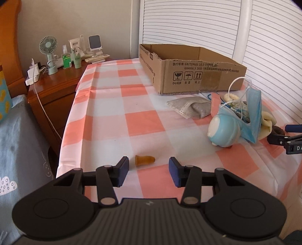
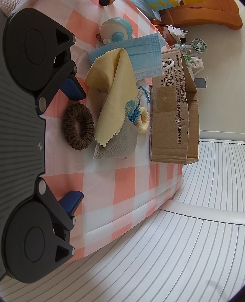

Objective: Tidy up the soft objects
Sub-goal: 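Move the left tool to the orange peg while the right tool approaches the brown hair tie, then close the left gripper on the orange peg while the right gripper closes on the brown hair tie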

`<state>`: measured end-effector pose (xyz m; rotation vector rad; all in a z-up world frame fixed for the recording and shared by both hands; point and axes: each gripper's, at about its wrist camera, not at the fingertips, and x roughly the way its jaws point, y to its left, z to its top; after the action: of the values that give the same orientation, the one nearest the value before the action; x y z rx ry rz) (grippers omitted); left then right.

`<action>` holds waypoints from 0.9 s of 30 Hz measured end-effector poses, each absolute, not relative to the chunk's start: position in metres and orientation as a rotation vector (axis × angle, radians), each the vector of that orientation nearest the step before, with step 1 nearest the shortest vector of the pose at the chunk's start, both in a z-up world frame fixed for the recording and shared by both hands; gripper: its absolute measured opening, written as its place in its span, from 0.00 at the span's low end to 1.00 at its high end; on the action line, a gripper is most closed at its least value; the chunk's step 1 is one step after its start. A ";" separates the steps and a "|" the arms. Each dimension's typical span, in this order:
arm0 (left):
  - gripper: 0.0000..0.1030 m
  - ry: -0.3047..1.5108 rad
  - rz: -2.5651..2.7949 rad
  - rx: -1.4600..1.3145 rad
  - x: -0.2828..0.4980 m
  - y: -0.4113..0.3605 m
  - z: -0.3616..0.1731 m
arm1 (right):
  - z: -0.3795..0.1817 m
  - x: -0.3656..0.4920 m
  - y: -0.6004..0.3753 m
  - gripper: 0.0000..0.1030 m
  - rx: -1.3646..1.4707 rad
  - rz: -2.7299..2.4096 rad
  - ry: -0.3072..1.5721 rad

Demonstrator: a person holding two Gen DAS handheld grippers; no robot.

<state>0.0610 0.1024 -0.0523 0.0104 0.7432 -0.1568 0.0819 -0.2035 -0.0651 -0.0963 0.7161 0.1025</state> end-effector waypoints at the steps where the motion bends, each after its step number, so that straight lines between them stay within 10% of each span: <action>1: 0.44 0.738 -0.141 0.015 0.061 0.100 -0.053 | -0.065 0.082 -0.203 1.00 -0.097 0.103 0.714; 9: 0.28 0.736 -0.092 0.007 0.062 0.092 -0.053 | -0.065 0.080 -0.205 1.00 -0.106 0.131 0.706; 20: 0.23 0.728 -0.056 0.003 0.062 0.087 -0.055 | -0.057 0.076 -0.194 0.54 -0.157 0.202 0.686; 27: 0.20 0.726 -0.066 0.024 0.062 0.085 -0.054 | -0.053 0.073 -0.197 0.45 -0.141 0.204 0.703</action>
<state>0.0619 0.0854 -0.0536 0.0244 0.7261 -0.0664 0.0726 -0.1973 -0.0526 -0.1406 0.7030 0.2039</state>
